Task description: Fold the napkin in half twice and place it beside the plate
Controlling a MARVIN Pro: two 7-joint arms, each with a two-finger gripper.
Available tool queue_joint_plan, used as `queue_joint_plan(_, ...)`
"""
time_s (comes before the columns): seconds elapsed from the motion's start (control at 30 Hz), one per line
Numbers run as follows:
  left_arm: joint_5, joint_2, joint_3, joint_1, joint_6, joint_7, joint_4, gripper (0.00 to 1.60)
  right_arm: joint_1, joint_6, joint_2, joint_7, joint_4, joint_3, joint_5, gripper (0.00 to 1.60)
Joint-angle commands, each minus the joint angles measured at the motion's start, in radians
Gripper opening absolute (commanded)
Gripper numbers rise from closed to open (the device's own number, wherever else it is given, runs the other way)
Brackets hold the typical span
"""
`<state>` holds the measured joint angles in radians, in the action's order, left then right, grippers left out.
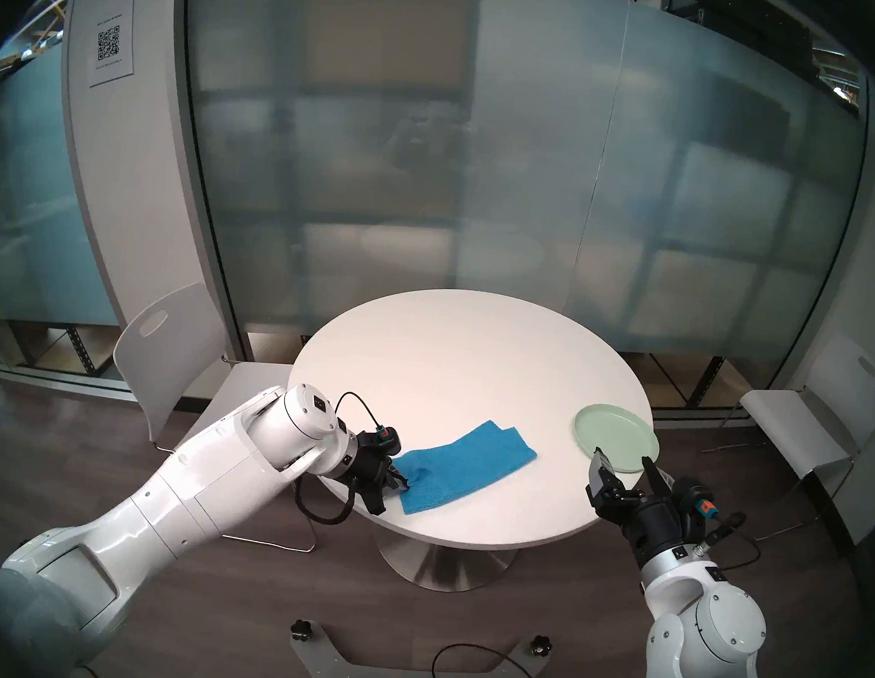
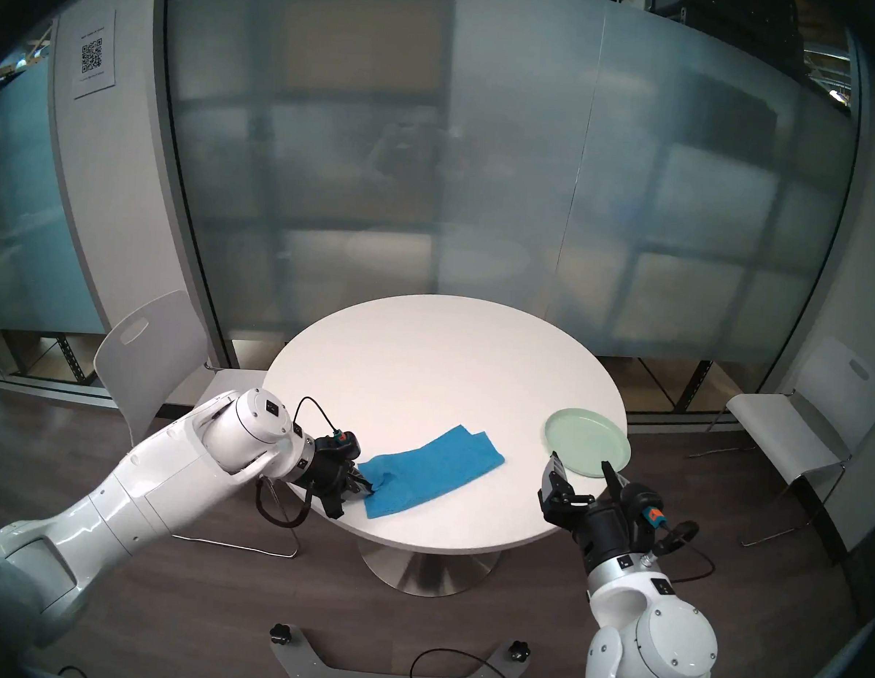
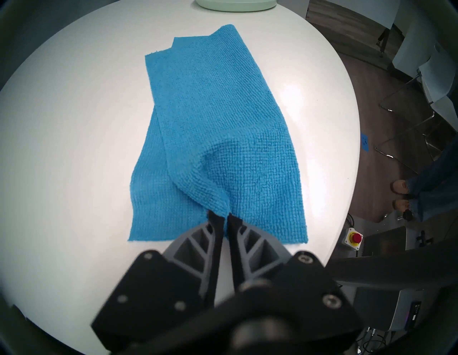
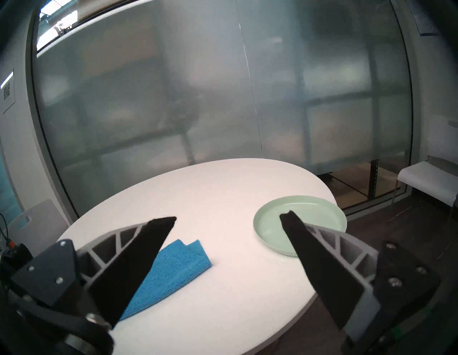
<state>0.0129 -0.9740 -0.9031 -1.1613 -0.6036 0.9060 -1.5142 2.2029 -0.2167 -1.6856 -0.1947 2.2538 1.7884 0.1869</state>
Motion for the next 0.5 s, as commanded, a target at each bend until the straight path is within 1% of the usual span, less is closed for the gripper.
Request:
queue_joint_plan(0.0, 0.008, 0.013, -0.005, -0.028, -0.009, -0.006, -0.017, 0.48, -0.107, 0.015, 0.075, -0.003, -0.041, -0.012, 0.02, 1.6)
queue_joint_plan(0.07, 0.009, 0.014, -0.006, -0.03, -0.01, -0.008, -0.02, 0.48, -0.14, 0.004, 0.077, -0.014, -0.062, -0.014, 0.017, 1.6)
queue_joint_plan(0.1, 0.01, 0.014, -0.006, -0.032, -0.01, -0.01, -0.021, 0.48, -0.142, 0.007, 0.085, -0.012, -0.067, -0.019, 0.02, 1.6)
queue_joint_plan(0.13, 0.011, 0.015, -0.007, -0.033, -0.011, -0.012, -0.023, 0.48, -0.169, 0.0, 0.08, -0.025, -0.088, -0.019, 0.011, 1.6)
queue_joint_plan(0.17, 0.012, 0.015, -0.007, -0.035, -0.011, -0.014, -0.024, 0.49, -0.156, 0.008, 0.098, -0.017, -0.088, -0.03, 0.019, 1.6)
queue_joint_plan(0.27, 0.017, 0.017, -0.009, -0.039, -0.011, -0.02, -0.029, 0.48, -0.198, -0.005, 0.098, -0.028, -0.128, -0.042, 0.001, 1.6)
queue_joint_plan(0.47, 0.026, 0.02, -0.01, -0.049, -0.012, -0.034, -0.043, 0.49, -0.242, -0.008, 0.124, -0.034, -0.201, -0.08, -0.037, 1.6)
